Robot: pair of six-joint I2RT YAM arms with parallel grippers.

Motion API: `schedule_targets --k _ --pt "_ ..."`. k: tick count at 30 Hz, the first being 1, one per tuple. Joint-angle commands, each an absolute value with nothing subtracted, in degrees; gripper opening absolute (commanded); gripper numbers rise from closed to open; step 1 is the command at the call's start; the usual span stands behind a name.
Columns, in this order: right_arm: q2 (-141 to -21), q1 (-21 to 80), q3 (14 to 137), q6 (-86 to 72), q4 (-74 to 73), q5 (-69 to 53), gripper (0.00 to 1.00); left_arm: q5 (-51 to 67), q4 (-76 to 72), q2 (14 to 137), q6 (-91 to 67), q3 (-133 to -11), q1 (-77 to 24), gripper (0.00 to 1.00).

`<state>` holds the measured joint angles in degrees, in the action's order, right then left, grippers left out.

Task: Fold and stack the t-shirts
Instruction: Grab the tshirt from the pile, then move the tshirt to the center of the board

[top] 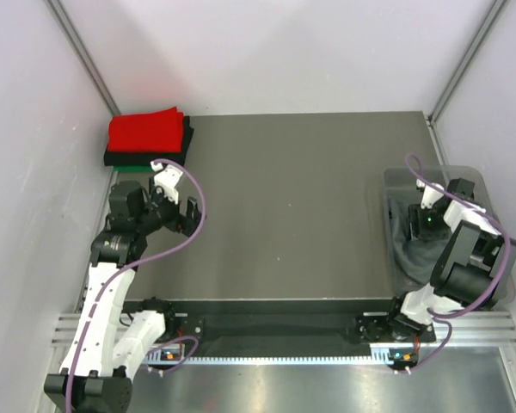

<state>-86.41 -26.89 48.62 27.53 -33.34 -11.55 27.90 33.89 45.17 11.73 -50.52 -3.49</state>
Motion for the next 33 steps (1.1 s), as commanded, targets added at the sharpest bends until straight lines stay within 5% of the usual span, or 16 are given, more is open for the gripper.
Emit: schedule_targets --k 1,6,8,10,16,21,29,33 --pt "-87.4 -27.9 48.0 29.0 -28.3 -9.8 0.53 30.0 32.8 45.5 11.2 -52.9 -3.1 0.88" --pt "-89.6 -28.0 46.8 30.3 -26.1 -8.9 0.32 30.3 33.0 46.1 11.1 -52.9 -2.6 0.88" --pt "-89.7 -28.1 46.8 30.8 -26.0 -8.9 0.08 30.5 33.0 46.2 11.0 -52.9 -2.2 0.88" --pt "-87.1 -28.2 46.3 31.3 -25.8 -9.3 0.00 30.6 33.0 46.3 10.7 -52.9 -2.0 0.88" --pt "-69.8 -28.2 49.6 32.0 -30.3 -9.5 0.00 31.0 32.6 46.6 10.5 -52.7 -1.7 0.88" --pt "-56.4 -28.2 63.9 33.4 -35.6 -13.4 0.00 29.9 30.9 46.8 9.1 -52.9 -0.8 0.88" --pt "-57.3 -23.7 90.6 35.7 -44.5 -32.3 0.01 19.9 29.2 48.3 4.3 -54.8 -0.4 0.94" --pt "-66.0 -4.7 99.7 38.6 -51.0 -31.1 0.03 19.3 28.7 47.5 3.0 -54.2 -0.4 0.94"
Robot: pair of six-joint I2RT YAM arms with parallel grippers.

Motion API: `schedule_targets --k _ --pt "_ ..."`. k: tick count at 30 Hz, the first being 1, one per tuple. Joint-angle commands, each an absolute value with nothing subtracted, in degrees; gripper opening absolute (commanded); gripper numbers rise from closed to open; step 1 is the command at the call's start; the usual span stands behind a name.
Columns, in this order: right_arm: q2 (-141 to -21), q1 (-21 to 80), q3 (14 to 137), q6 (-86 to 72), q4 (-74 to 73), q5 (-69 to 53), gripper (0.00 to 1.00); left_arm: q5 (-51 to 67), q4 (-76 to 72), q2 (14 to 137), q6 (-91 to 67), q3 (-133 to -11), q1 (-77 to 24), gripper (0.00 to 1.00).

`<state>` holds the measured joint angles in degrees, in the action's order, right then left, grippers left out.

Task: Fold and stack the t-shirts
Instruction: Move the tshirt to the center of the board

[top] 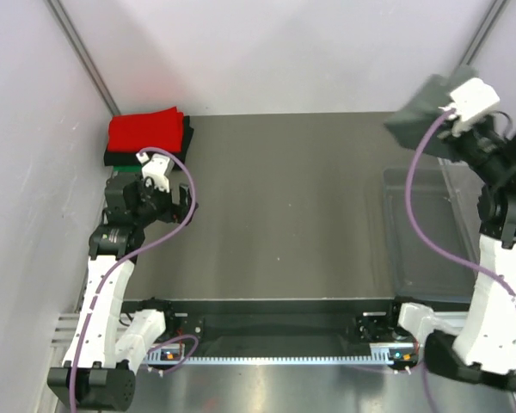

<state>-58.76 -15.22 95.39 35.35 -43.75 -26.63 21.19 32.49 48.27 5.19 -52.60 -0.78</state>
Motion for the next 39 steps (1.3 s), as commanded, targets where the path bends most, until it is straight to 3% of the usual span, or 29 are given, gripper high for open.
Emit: schedule_targets --k 1,3,8,12,13,18,20,23,27,30,39 --pt "-67.7 -1.2 101.1 39.6 -54.7 -31.5 0.06 19.8 28.9 47.1 3.2 -54.2 -0.4 0.94" --pt "-72.7 9.3 103.1 43.1 -60.1 -31.7 0.08 19.3 29.2 46.4 3.8 -54.4 -0.4 0.94" --pt "-80.2 18.8 101.7 44.1 -60.6 -34.1 0.11 18.8 30.0 46.7 4.7 -54.8 -0.4 0.93" --pt "-85.9 21.3 103.6 44.3 -59.6 -32.2 0.06 18.9 28.8 47.6 4.9 -54.1 -0.4 0.93" --pt "-86.6 21.4 104.7 44.1 -59.3 -31.9 0.00 18.9 28.6 47.8 4.9 -53.9 -0.4 0.93" --pt "-90.2 22.5 107.0 43.1 -58.4 -34.0 0.00 20.6 28.1 49.7 4.6 -53.3 -0.4 0.92" --pt "-89.7 23.2 105.8 41.5 -55.7 -35.2 0.05 21.0 28.4 50.4 4.4 -53.5 -0.4 0.92" --pt "-92.0 31.8 107.8 47.1 -58.9 -22.0 0.00 21.3 28.8 50.4 4.0 -54.1 -0.4 0.92" --pt "-92.6 31.4 111.4 44.6 -56.1 -23.4 0.00 21.7 29.1 49.8 3.6 -54.3 -0.4 0.92" --pt "-95.2 35.2 112.3 45.3 -55.7 -15.1 0.00 22.5 29.0 49.3 3.3 -54.0 -0.4 0.92" --pt "-97.4 32.7 138.1 36.8 -48.8 -20.8 0.00 21.9 30.4 49.5 3.9 -55.1 -0.4 0.92"
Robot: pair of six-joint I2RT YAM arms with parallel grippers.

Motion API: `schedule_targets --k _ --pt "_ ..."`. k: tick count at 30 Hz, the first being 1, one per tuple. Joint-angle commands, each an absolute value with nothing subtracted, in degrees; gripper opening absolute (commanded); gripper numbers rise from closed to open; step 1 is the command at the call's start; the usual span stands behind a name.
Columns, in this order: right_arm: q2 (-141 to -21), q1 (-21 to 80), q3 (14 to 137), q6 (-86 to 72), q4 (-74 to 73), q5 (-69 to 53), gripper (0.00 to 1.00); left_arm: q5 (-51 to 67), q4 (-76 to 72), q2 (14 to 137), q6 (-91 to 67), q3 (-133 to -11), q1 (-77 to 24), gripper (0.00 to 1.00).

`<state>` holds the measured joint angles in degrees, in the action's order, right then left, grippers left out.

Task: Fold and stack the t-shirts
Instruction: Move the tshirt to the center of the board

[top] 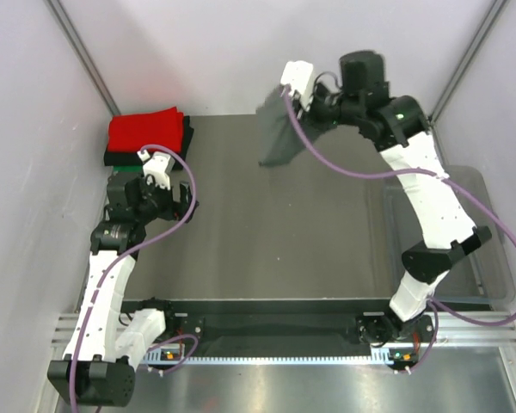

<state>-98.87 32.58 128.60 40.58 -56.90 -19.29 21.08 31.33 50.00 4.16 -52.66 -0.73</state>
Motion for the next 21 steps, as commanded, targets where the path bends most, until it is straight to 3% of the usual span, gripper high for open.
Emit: schedule_targets --k 1,3,4,6,10,15,21 --pt "-97.6 32.8 139.6 35.4 -48.2 -21.8 0.13 21.9 30.2 50.1 3.6 -55.2 -0.4 0.92" --pt "-99.0 34.7 138.0 35.1 -48.9 -23.3 0.57 21.5 29.7 50.4 3.1 -55.0 -0.4 0.92" --pt "-99.2 35.5 133.4 36.3 -49.1 -23.1 0.74 21.4 29.2 50.7 2.8 -54.9 -0.4 0.92" --pt "-100.5 36.8 128.3 37.4 -50.2 -23.9 0.86 21.3 29.1 50.8 3.1 -54.7 -0.4 0.92" --pt "-101.7 36.7 115.3 36.6 -51.1 -29.5 0.81 20.2 30.1 50.4 4.1 -54.2 -0.4 0.92" --pt "-96.9 36.9 94.7 33.5 -37.0 -28.0 0.75 19.3 28.7 49.5 4.6 -53.0 -0.4 0.92" --pt "-107.7 37.1 95.5 35.6 -41.0 -23.0 0.61 20.7 29.4 50.2 4.9 -53.2 -0.4 0.91"
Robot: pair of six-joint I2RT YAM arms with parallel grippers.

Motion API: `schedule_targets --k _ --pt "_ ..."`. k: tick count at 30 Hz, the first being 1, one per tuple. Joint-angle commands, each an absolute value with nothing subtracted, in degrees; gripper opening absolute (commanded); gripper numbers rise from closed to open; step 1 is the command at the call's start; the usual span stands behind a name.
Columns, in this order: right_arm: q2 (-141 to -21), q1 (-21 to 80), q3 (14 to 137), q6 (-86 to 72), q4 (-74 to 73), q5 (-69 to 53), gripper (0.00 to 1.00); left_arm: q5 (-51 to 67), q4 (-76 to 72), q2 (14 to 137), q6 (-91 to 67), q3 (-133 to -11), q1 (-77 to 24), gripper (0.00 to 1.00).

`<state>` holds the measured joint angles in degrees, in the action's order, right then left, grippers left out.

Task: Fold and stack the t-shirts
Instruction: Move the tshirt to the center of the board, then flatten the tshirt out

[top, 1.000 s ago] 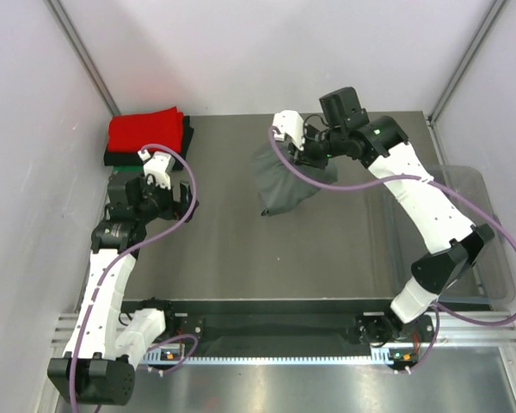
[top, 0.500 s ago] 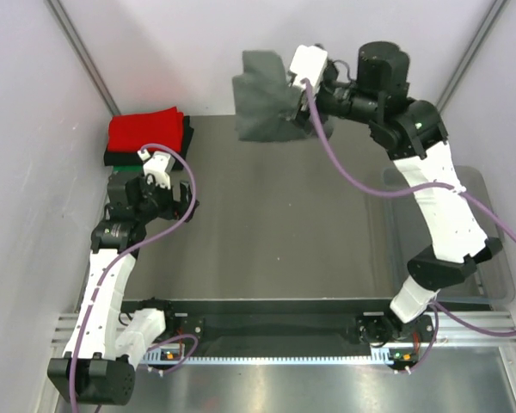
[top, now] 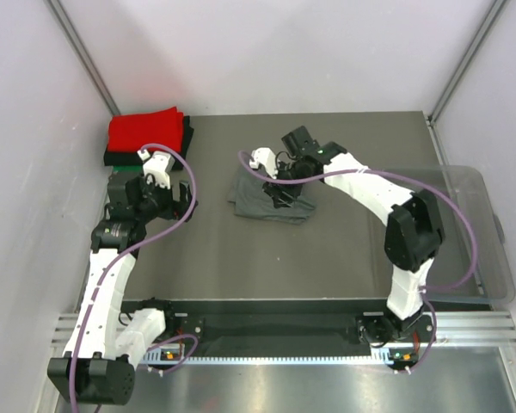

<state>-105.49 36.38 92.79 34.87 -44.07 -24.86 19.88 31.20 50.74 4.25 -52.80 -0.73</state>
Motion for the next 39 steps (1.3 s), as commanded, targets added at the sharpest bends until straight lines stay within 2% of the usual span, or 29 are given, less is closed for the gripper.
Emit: schedule_targets --k 1,5,14,20,25,29,32,33,36,39 --pt "-108.4 37.2 95.1 36.2 -39.9 -22.0 0.59 21.0 29.7 50.2 5.1 -53.3 -0.4 0.91" --pt "-113.1 36.7 95.4 36.5 -34.6 -18.7 0.57 21.1 30.3 49.9 5.9 -53.4 -0.4 0.90" --pt "-121.9 35.7 104.0 34.9 -32.8 -16.7 0.55 21.7 30.3 49.2 6.0 -52.1 -0.4 0.90" --pt "-125.1 35.4 105.6 33.8 -33.0 -16.0 0.58 22.0 30.1 49.2 6.1 -51.4 -0.4 0.89" --pt "-126.2 35.4 106.6 33.3 -34.2 -15.0 0.56 21.8 30.1 49.0 6.1 -51.5 -0.4 0.89" --pt "-127.0 35.3 107.7 32.7 -35.3 -13.4 0.62 22.0 30.5 48.8 5.9 -51.8 -0.4 0.89" --pt "-126.8 35.3 107.9 33.3 -36.6 -13.4 0.28 21.8 30.9 48.3 5.8 -52.3 -0.4 0.89" --pt "-126.3 35.3 107.8 32.7 -36.4 -13.2 0.09 21.6 31.1 48.3 5.8 -52.4 -0.4 0.89" --pt "-122.3 35.5 105.7 32.8 -35.5 -11.9 0.00 21.1 31.4 47.5 6.1 -52.5 -0.4 0.89" --pt "-115.8 36.5 103.1 34.1 -34.9 -10.2 0.00 20.5 31.0 46.9 6.2 -52.1 -0.4 0.89"
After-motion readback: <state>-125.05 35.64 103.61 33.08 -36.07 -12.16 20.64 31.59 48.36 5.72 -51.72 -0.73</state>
